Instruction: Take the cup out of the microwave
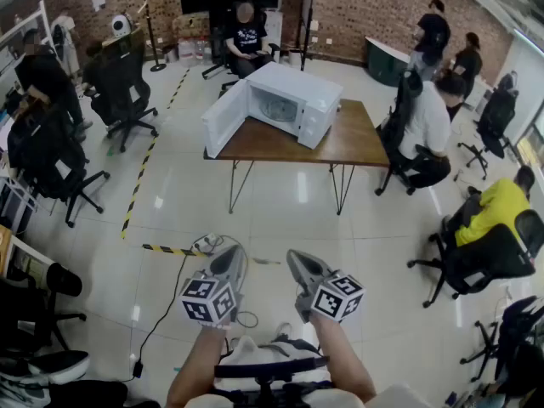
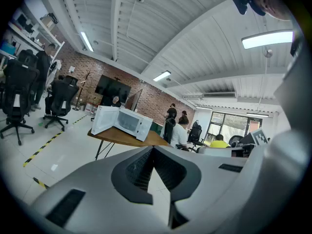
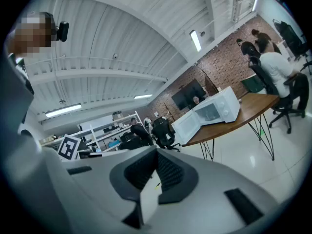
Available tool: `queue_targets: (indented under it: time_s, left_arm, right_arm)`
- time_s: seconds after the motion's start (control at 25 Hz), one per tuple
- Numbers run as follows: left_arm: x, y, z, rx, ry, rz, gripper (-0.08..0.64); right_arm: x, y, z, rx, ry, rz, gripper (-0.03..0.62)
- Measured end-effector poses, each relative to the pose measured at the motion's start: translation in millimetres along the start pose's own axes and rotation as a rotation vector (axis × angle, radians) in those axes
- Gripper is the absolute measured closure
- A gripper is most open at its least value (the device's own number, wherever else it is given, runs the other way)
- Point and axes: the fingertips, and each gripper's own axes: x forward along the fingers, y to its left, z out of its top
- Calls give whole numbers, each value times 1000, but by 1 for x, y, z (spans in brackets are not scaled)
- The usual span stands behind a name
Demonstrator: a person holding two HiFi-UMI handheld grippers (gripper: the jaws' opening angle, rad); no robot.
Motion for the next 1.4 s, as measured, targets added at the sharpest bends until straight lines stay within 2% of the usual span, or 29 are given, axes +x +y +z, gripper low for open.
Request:
queue_targets:
  time_s: [1.0,1.4]
  left_arm:
    - [8,-6,0,6,5,-11,558]
    - [9,2,-6,-6,8,19,558]
  right_arm:
    - [-2,-7,0,35,2,9,591]
    - [-8,-20,-4,47,1,-18,591]
